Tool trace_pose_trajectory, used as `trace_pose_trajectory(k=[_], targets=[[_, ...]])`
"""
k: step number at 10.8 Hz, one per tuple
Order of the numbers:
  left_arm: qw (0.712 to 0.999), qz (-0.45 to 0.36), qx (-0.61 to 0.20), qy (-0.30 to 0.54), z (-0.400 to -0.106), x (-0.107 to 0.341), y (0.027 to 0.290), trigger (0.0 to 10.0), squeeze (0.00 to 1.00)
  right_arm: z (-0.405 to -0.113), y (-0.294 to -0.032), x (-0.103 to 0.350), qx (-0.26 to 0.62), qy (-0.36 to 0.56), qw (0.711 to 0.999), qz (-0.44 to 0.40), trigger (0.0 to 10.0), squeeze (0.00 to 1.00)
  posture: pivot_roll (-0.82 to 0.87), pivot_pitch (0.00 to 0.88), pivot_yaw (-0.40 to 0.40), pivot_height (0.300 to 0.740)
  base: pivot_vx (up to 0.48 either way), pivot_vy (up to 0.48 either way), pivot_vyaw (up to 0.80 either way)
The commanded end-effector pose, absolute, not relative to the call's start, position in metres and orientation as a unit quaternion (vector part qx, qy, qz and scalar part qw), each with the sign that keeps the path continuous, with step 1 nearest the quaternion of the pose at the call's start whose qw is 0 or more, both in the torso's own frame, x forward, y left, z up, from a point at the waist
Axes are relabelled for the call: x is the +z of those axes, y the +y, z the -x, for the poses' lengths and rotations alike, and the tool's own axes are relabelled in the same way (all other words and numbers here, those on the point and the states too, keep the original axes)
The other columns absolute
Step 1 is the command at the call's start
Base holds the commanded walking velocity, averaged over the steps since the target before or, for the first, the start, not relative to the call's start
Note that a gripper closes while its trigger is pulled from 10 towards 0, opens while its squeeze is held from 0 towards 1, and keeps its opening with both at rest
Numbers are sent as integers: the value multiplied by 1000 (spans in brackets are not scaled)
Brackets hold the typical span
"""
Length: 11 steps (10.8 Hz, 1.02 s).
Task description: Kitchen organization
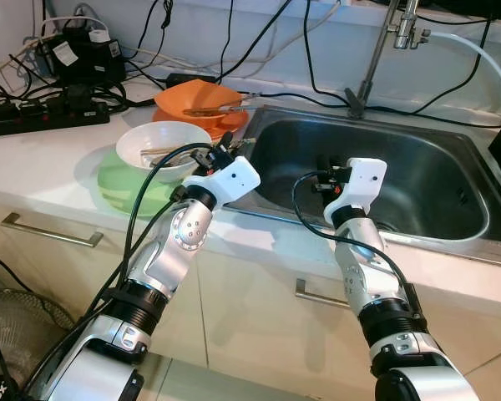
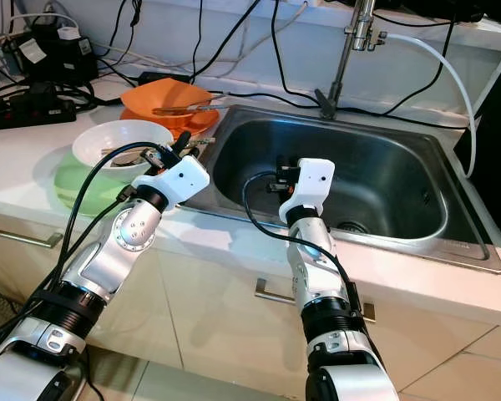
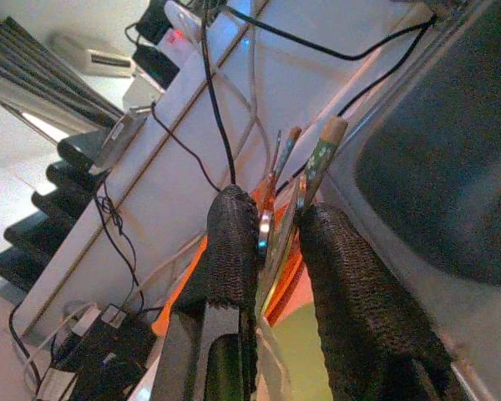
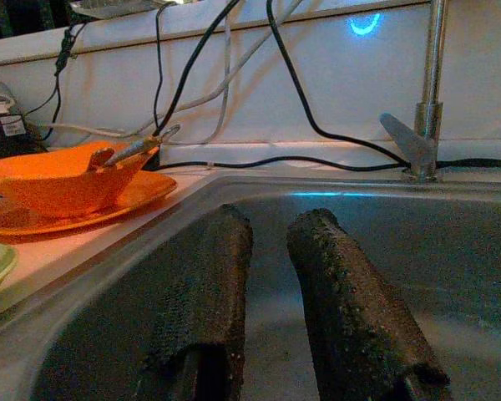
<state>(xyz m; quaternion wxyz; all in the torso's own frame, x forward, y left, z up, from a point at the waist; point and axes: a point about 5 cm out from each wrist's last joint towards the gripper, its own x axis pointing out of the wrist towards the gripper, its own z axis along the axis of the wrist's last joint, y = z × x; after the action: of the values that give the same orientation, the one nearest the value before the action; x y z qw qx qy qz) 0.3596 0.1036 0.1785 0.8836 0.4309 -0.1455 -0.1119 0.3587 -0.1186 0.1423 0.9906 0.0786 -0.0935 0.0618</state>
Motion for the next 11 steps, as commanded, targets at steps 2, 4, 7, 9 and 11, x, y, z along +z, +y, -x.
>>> trace_pose_trajectory(k=[2, 4, 7, 9, 11], targets=[[883, -432, -110, -146, -360, 181, 102, 0, 0, -357, -122, 137, 57, -84, 992, -81, 10000, 0, 203, 0, -27, 740, 0, 0, 0], [882, -435, -107, -145, -358, 180, 104, 0, 0, -357, -121, 137, 57, -83, 992, -81, 10000, 0, 206, 0, -29, 740, 0, 0, 0], [887, -421, -98, -162, -358, 191, 103, 0, 0, -358, -121, 137, 58, -83, 992, -80, 10000, 0, 207, 0, -30, 740, 0, 0, 0], [918, -339, -110, -176, -355, 208, 100, 10000, 0, -358, -121, 137, 60, -82, 992, -80, 10000, 0, 208, 0, -32, 740, 0, 0, 0], [930, -298, -114, -184, -353, 222, 101, 10000, 0, -359, -121, 137, 62, -82, 992, -80, 10000, 0, 213, 0, -37, 740, 0, 0, 0]])
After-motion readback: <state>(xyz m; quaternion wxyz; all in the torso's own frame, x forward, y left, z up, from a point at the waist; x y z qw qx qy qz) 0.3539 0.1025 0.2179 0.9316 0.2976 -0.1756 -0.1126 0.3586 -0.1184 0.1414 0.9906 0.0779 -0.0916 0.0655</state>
